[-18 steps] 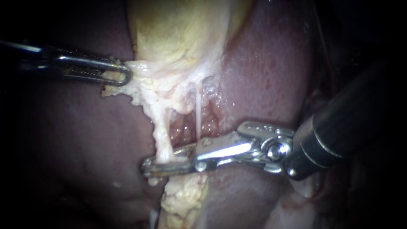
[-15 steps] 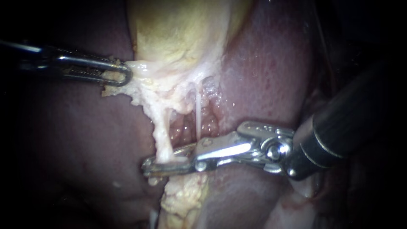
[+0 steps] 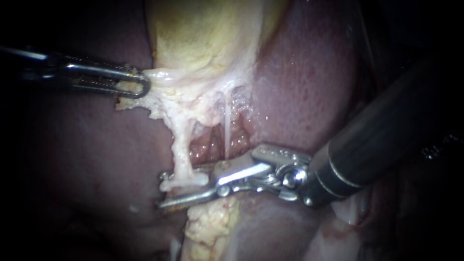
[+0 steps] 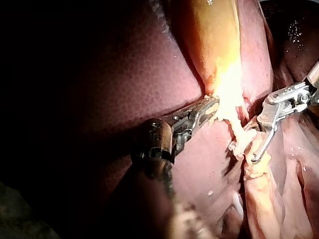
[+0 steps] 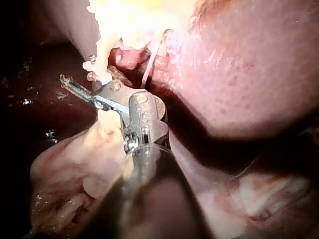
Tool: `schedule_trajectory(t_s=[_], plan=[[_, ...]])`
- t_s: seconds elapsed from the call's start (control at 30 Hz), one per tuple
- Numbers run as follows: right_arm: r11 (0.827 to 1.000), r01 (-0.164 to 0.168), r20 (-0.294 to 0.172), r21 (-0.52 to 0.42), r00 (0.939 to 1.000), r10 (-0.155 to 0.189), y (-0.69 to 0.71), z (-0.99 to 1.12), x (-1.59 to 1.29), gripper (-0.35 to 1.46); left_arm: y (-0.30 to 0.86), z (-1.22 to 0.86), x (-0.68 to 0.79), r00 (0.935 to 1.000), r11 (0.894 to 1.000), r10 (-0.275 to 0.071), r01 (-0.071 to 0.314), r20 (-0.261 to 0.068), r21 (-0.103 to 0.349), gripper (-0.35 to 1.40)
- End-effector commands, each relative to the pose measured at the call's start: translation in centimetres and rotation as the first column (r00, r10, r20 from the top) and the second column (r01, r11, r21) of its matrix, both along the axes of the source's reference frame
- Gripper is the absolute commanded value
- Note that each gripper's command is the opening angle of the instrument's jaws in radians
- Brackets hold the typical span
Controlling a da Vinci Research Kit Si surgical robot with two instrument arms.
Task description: Going back second clip left tube
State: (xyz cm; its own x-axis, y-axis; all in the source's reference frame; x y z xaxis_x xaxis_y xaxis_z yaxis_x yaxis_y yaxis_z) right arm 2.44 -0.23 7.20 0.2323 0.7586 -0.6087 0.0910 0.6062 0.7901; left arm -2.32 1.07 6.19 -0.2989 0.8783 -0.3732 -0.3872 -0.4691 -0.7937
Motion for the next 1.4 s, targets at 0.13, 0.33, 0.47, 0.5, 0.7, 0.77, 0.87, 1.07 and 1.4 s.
schedule_trajectory(t_s=[0.13, 0.33, 0.47, 0.5, 0.7, 0.77, 0.87, 1.07, 1.4], plan=[[0.995, -0.043, 0.016, -0.085, 0.9989, 0.044, 0.10, 0.16, -0.01, 0.50, 0.00, -0.01, 0.00, 1.0000, 1.000, 0.000, 0.000, 0.000, 0.000, -0.35], [0.987, -0.082, 0.037, -0.138, 0.9955, 0.088, 0.23, 0.29, -0.02, 0.50, -0.01, -0.01, -0.01, 1.0000, 1.000, -0.001, 0.001, 0.000, 0.000, -0.35], [0.984, -0.100, 0.049, -0.150, 0.9930, 0.108, 0.28, 0.36, -0.04, 0.50, -0.01, -0.02, -0.01, 1.0000, 1.000, -0.001, 0.001, -0.001, 0.000, -0.35], [0.983, -0.103, 0.051, -0.150, 0.9924, 0.111, 0.29, 0.37, -0.05, 0.50, -0.01, -0.02, -0.01, 1.0000, 1.000, -0.001, 0.001, -0.001, 0.000, -0.35], [0.983, -0.102, 0.050, -0.151, 0.9927, 0.110, 0.34, 0.33, -0.15, 0.50, -0.01, -0.02, -0.01, 1.0000, 1.000, -0.001, 0.001, 0.000, 0.000, -0.35], [0.984, -0.100, 0.048, -0.148, 0.9930, 0.108, 0.35, 0.29, -0.22, 0.50, -0.01, -0.03, 0.00, 1.0000, 1.000, -0.001, 0.001, 0.000, 0.000, -0.35], [0.985, -0.097, 0.046, -0.144, 0.9934, 0.105, 0.38, 0.23, -0.32, 0.49, -0.01, -0.03, 0.00, 1.0000, 1.000, 0.000, 0.000, 0.000, 0.001, -0.35], [0.986, -0.087, 0.039, -0.141, 0.9949, 0.093, 0.34, 0.15, -0.54, 0.49, -0.01, -0.03, 0.00, 1.0000, 1.000, 0.000, 0.000, 0.000, 0.001, -0.35], [0.986, -0.051, 0.010, -0.160, 0.9985, 0.054, 0.22, 0.00, -0.60, 0.49, -0.01, -0.03, 0.00, 1.0000, 1.000, 0.000, 0.000, 0.000, 0.001, -0.35]])
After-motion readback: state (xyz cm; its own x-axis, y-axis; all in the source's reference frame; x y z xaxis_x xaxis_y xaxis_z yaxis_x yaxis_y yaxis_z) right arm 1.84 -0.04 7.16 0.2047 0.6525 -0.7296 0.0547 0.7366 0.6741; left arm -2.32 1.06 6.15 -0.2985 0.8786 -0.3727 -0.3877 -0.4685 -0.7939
